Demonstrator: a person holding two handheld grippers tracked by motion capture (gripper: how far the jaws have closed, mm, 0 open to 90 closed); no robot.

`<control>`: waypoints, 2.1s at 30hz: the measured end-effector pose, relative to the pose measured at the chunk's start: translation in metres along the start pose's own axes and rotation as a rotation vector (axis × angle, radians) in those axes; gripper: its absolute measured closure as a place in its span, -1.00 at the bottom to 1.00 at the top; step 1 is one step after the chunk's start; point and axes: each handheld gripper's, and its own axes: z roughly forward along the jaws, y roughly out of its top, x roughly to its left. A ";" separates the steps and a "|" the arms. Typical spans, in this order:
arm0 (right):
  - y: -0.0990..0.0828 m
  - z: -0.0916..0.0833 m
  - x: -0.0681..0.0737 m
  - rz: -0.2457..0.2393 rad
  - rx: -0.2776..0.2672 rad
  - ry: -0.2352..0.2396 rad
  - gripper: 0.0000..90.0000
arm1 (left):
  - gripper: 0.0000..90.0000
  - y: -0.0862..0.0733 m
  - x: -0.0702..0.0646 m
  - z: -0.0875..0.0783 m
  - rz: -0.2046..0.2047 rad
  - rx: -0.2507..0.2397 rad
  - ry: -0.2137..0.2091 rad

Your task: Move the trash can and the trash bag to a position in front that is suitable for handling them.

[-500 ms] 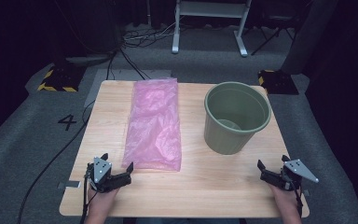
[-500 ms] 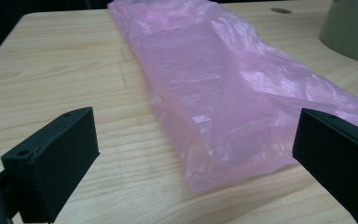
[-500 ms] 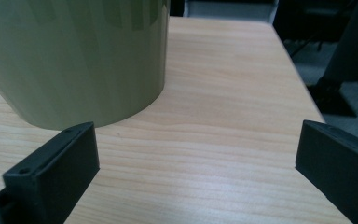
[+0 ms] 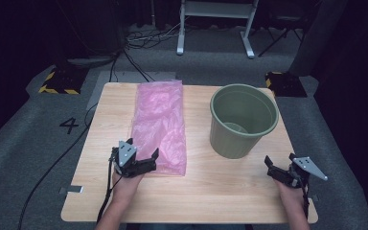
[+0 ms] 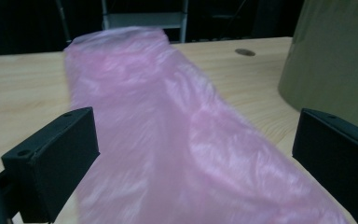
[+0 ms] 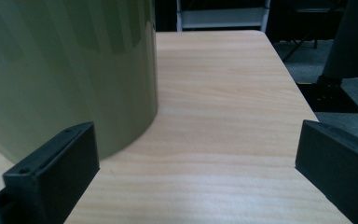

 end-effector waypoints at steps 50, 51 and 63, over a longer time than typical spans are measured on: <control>0.080 0.104 -0.025 -0.149 -0.064 -0.009 -1.00 | -1.00 0.074 -0.061 0.199 0.053 0.035 -0.227; 0.080 0.104 -0.027 -0.165 -0.068 0.033 -1.00 | -1.00 0.074 -0.060 0.199 0.057 0.031 -0.238; 0.069 0.084 -0.021 -0.207 -0.106 0.159 -1.00 | -0.99 0.070 -0.061 0.158 0.135 0.027 -0.316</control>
